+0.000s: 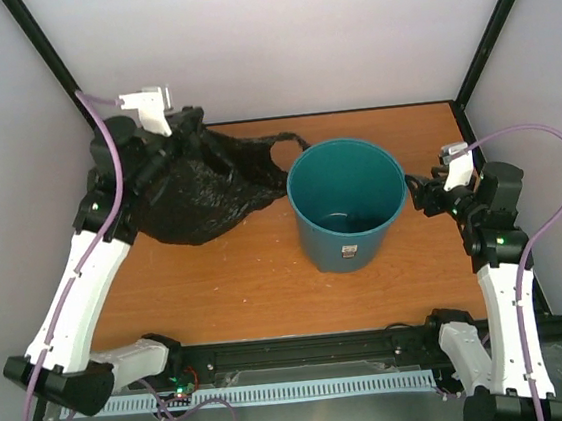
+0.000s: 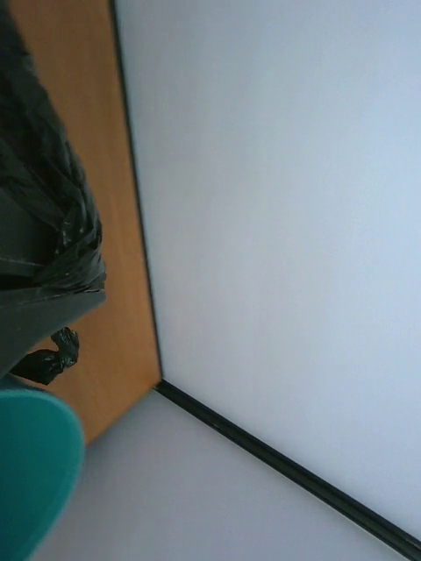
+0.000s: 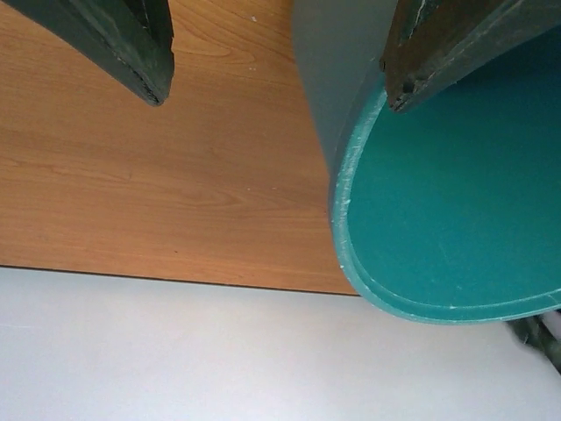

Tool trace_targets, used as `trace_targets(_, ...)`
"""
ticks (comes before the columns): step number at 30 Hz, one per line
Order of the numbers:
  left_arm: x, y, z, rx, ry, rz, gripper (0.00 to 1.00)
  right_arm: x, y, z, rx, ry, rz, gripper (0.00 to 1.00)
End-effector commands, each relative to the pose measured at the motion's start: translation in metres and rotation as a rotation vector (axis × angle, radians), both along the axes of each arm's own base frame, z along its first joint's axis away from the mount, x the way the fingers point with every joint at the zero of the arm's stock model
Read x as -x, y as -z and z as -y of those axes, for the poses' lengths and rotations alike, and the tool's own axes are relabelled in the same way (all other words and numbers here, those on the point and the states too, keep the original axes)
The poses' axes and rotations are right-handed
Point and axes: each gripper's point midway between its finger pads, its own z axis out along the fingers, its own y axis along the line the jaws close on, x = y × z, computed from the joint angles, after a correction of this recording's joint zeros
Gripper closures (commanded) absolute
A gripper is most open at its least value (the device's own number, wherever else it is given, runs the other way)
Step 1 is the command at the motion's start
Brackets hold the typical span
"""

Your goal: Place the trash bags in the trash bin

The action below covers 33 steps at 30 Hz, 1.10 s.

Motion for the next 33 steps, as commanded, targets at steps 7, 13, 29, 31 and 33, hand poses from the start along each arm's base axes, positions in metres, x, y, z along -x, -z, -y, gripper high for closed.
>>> trace_targets(7,-0.028,-0.112,0.029,0.120,0.116,0.164,0.99,0.009,-0.016,0.000,-0.007,0.020,0.095,0.34)
trace_targets(13,-0.027,-0.161,0.042,0.185,0.194,0.224,0.99,0.019,-0.023,-0.005,-0.006,-0.001,0.146,0.33)
trace_targets(29,-0.003,-0.210,0.084,0.365,0.474,0.282,0.99,0.004,-0.015,0.018,-0.002,0.134,0.097,0.29)
trace_targets(31,0.009,-0.226,0.085,0.384,0.499,0.320,0.99,-0.005,-0.008,0.027,0.011,0.170,0.059,0.30)
trace_targets(33,0.020,-0.241,0.086,0.417,0.529,0.361,0.99,-0.014,0.003,0.028,0.006,0.167,0.009,0.31)
